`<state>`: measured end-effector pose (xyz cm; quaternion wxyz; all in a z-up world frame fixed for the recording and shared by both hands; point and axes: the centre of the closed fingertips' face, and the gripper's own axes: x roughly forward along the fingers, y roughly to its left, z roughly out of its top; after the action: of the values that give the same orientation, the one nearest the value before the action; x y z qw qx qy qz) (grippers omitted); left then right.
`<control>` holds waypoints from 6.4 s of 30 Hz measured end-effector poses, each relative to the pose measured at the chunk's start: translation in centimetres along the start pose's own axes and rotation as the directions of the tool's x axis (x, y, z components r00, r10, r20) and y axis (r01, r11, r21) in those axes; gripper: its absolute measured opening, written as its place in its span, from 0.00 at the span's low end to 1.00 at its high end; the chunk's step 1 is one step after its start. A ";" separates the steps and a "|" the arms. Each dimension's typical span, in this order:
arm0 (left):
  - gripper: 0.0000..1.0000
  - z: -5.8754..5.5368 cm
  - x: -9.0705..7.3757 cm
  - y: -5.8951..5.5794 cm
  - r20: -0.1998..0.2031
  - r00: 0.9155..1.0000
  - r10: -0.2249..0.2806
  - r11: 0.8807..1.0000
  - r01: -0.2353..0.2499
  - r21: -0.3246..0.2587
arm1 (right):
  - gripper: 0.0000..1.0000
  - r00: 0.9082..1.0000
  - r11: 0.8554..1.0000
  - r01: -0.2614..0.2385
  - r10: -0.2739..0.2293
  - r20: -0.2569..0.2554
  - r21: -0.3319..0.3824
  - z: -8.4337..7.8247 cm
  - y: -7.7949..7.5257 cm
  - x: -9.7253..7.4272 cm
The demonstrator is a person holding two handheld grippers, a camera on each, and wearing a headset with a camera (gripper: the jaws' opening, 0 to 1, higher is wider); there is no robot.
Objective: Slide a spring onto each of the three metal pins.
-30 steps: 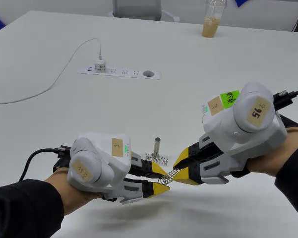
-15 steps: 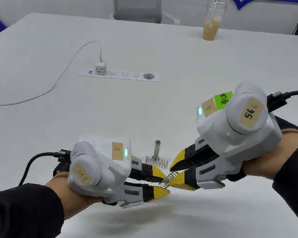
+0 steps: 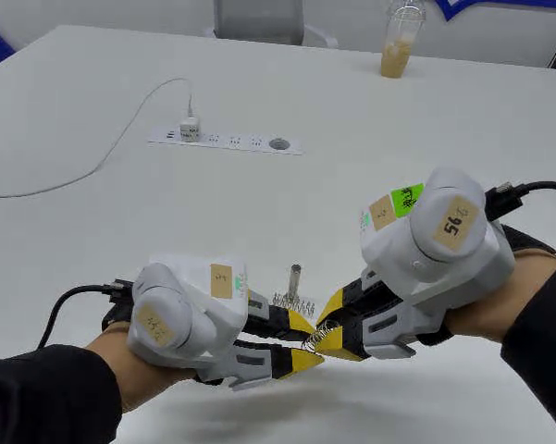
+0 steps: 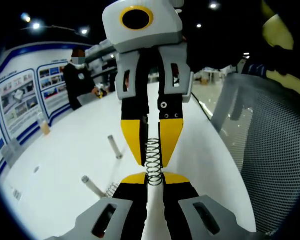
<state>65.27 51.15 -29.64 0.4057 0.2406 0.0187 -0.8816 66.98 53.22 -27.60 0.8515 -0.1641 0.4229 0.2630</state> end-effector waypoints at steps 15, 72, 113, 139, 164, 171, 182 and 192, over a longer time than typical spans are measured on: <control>0.22 -0.3 -0.5 0.3 0.003 1.000 0.023 0.998 -0.023 -0.052 | 0.12 1.000 1.000 0.016 -0.016 -0.006 0.015 -0.2 -0.5 -0.5; 0.53 -2.8 -7.1 1.7 0.012 0.973 0.230 0.936 -0.217 -0.276 | 0.12 0.975 0.981 0.165 -0.147 -0.167 0.105 -4.7 -9.1 -6.9; 0.54 -3.7 -7.5 1.7 0.013 0.968 0.250 0.922 -0.234 -0.310 | 0.12 0.956 0.986 0.094 -0.050 -0.288 0.141 -7.7 -10.5 -2.6; 0.54 -3.6 -7.5 1.7 0.012 0.968 0.251 0.921 -0.235 -0.311 | 0.12 0.944 0.981 0.085 -0.023 -0.328 0.176 -9.8 -10.1 0.1; 0.54 -3.6 -7.4 1.8 0.011 0.967 0.256 0.919 -0.239 -0.312 | 0.23 0.962 0.988 0.127 -0.101 -0.253 0.087 -6.4 -10.1 -1.5; 0.53 -3.5 -7.5 1.8 0.015 0.966 0.259 0.919 -0.241 -0.312 | 0.22 0.968 0.993 0.096 -0.075 -0.237 0.076 -5.0 -9.0 0.1; 0.53 -3.5 -7.6 1.9 0.016 0.964 0.265 0.917 -0.246 -0.315 | 0.18 0.979 0.995 0.047 -0.029 -0.201 0.087 -3.5 -7.8 3.0; 0.52 -3.5 -7.5 1.9 0.016 0.964 0.265 0.916 -0.246 -0.318 | 0.16 0.981 0.994 0.020 0.000 -0.192 0.107 -3.6 -7.6 5.2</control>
<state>72.28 55.98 -29.08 0.5507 0.1475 0.1146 -0.8136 71.80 46.87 -33.53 0.8158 -0.1444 0.5157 0.2183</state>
